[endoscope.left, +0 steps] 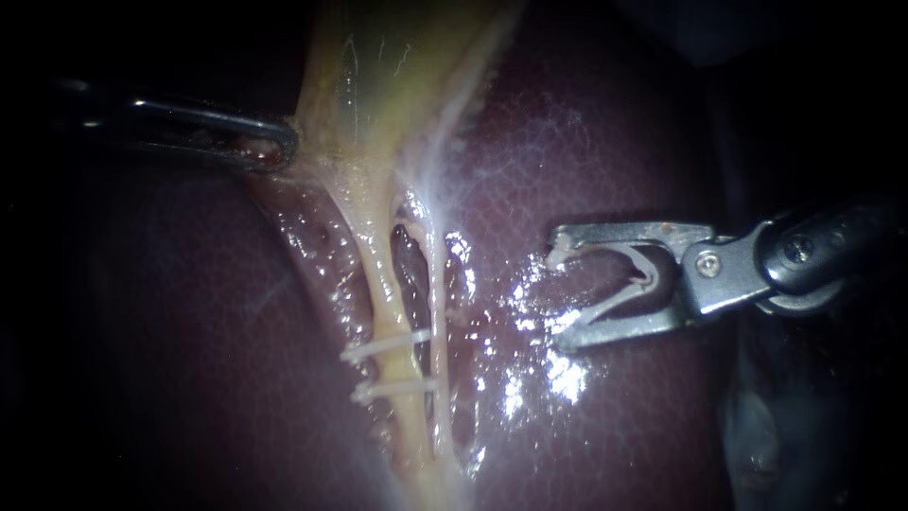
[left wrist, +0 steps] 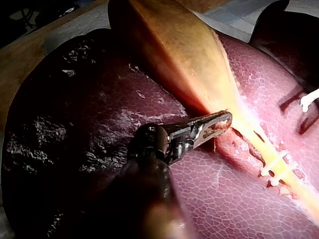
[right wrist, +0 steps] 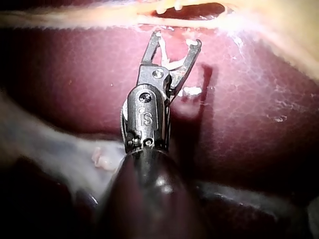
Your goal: Clipping third clip left tube
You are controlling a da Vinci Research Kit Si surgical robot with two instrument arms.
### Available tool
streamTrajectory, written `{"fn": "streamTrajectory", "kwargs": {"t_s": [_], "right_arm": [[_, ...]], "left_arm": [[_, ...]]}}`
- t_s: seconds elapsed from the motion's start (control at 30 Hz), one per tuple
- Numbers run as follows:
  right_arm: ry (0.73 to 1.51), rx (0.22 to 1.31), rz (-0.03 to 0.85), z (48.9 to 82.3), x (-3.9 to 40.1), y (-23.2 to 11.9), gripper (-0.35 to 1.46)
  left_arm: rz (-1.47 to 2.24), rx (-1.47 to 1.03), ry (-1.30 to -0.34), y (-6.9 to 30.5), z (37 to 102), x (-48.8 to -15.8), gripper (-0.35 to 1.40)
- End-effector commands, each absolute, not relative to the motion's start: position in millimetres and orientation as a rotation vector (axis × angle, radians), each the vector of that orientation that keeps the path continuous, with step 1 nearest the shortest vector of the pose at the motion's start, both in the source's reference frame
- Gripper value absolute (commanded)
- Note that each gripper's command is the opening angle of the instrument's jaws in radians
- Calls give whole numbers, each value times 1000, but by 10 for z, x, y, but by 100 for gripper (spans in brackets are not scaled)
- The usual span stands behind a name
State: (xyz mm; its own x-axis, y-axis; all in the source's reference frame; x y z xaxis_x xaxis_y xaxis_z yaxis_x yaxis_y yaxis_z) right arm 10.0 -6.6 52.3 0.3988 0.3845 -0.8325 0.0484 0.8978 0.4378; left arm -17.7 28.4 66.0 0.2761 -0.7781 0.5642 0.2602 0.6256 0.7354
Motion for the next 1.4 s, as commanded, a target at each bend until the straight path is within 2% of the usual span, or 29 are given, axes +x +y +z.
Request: {"fn": "streamTrajectory", "kwargs": {"t_s": [0.03, 0.2, 0.37, 0.9, 1.4], "right_arm": [[1155, 450, 247, 523, 103, -66, 50], [1157, 598, 400, 532, 124, -70, 50], [1151, 671, 469, 544, 146, -75, 50], [1157, 813, 571, 605, 189, -84, 50], [1174, 907, 594, 643, 208, -86, 50]], "left_arm": [[-751, 571, -1077, 284, 660, -178, -35], [-753, 568, -1076, 282, 662, -180, -35], [-755, 562, -1075, 280, 663, -183, -35], [-754, 563, -1076, 277, 664, -185, -35], [-754, 562, -1075, 276, 665, -186, -35]]}}
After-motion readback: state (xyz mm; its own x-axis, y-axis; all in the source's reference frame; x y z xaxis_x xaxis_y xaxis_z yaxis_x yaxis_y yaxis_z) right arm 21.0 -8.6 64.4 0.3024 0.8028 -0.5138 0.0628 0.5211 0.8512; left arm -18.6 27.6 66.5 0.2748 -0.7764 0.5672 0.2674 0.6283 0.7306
